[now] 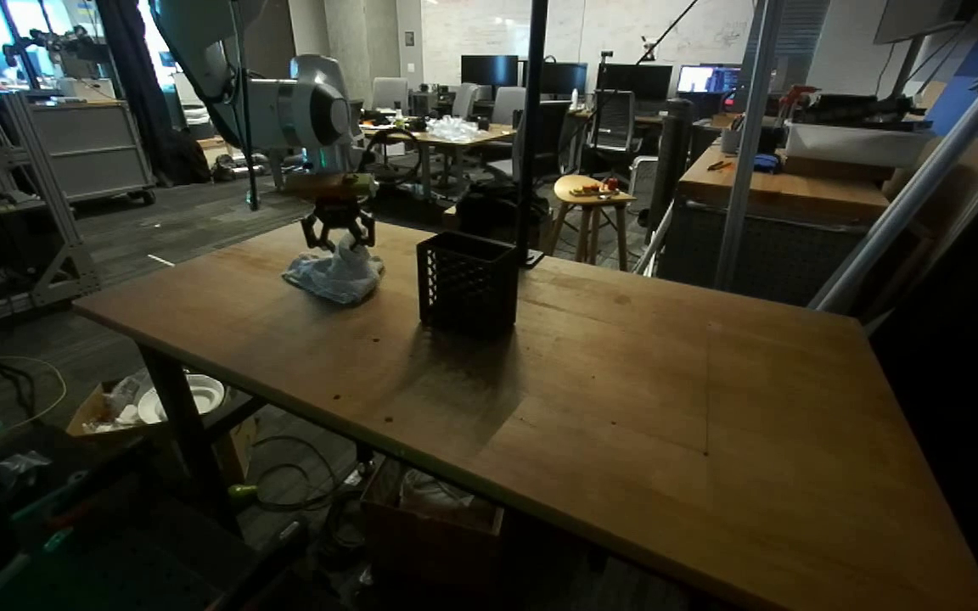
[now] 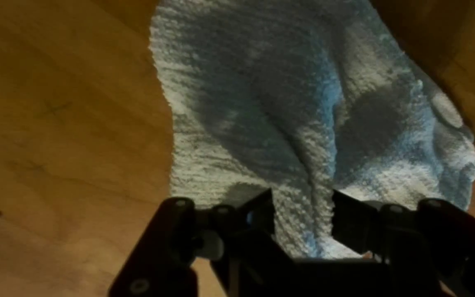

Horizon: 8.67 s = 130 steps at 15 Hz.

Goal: Put the white towel in the black box

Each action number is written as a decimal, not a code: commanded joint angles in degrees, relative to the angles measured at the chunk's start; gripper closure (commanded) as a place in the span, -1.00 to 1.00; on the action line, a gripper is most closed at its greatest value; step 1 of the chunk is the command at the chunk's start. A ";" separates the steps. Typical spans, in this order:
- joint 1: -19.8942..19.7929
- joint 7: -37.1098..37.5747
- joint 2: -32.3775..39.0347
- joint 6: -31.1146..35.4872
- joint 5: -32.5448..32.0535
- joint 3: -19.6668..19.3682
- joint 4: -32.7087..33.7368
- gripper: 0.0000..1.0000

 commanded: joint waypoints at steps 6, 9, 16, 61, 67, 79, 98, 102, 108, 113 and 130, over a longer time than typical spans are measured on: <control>-5.13 6.05 -17.03 -7.84 -0.02 -6.57 -7.35 0.92; -6.94 10.70 -20.45 -11.01 -0.72 -9.20 -8.54 0.92; -10.74 14.12 -22.79 -13.03 -1.99 -12.06 -9.79 0.92; -15.17 1.71 -26.55 -1.81 2.13 -10.69 -23.42 -0.65; -15.18 1.86 -27.27 -1.76 0.89 -10.71 -23.56 -1.00; -15.39 2.12 -30.90 -5.41 -1.08 -11.54 -21.26 -1.00; -15.85 -0.44 -27.93 -4.36 3.20 -9.47 -21.36 1.00; -16.45 -2.76 -25.83 -3.68 5.95 -9.07 -21.10 1.00; -17.66 -6.50 -23.40 -2.68 11.19 -8.53 -22.51 1.00; -19.06 -9.42 -22.07 -1.68 16.04 -7.84 -24.22 1.00; -19.41 -10.37 -26.89 -5.11 9.85 -10.47 -22.28 1.00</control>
